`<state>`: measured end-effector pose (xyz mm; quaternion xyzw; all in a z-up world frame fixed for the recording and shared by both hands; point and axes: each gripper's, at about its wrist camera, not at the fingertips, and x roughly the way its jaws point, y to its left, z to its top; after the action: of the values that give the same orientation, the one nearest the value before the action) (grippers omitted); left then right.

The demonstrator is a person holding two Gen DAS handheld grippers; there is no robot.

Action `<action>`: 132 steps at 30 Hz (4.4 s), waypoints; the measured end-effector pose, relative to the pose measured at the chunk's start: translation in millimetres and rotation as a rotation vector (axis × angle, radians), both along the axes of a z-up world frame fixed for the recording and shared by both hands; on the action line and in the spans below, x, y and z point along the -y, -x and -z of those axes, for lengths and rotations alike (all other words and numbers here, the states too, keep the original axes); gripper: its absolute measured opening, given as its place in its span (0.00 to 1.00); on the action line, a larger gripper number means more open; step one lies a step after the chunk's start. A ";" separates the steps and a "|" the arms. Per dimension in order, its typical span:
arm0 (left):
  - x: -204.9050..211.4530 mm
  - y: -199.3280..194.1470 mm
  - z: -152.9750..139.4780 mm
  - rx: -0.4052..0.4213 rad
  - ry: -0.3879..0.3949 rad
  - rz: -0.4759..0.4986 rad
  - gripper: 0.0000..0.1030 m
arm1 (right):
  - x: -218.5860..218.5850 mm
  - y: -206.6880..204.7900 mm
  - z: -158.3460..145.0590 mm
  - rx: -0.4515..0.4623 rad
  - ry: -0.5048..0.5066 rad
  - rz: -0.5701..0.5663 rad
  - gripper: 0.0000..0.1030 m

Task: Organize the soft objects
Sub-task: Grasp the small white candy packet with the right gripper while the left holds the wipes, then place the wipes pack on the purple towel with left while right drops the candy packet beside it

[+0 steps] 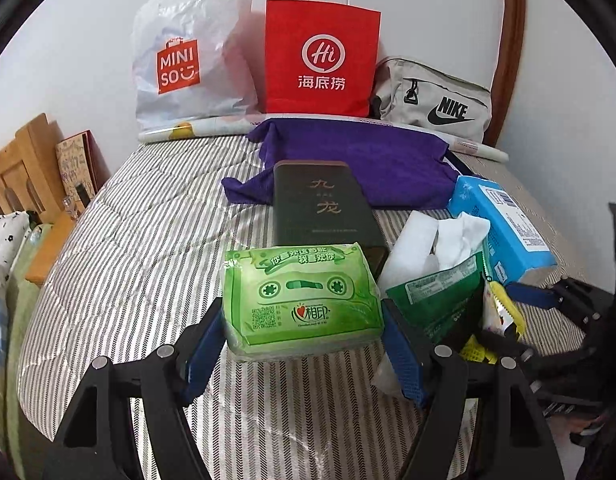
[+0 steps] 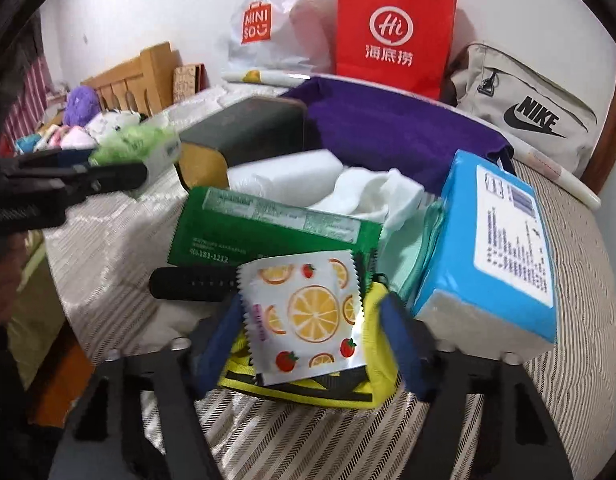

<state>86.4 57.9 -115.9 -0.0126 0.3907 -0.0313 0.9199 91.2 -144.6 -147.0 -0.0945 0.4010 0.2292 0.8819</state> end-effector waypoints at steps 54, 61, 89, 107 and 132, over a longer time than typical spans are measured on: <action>-7.2 4.9 28.9 -0.078 0.044 0.004 0.70 | 84.6 40.1 -26.9 -0.031 -0.171 0.213 0.04; 3.5 3.0 34.3 -0.094 0.029 0.019 0.70 | 116.9 43.8 -5.7 -0.082 -0.152 0.295 0.04; -5.3 -15.4 -26.9 -0.084 0.039 -0.033 0.70 | 117.1 15.4 -71.3 0.008 -0.204 0.160 0.04; 1.9 -149.5 -64.9 -0.072 0.020 0.020 0.70 | 90.4 -169.1 -101.1 0.000 -0.180 0.142 0.04; 28.8 -331.2 10.7 -0.270 0.031 0.079 0.71 | 83.6 -312.5 -7.1 -0.305 -0.144 0.116 0.10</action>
<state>417.6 29.0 -126.6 -0.0152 0.5104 -0.0717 0.8568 403.7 -228.2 -139.9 0.0284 0.5176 0.2176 0.8270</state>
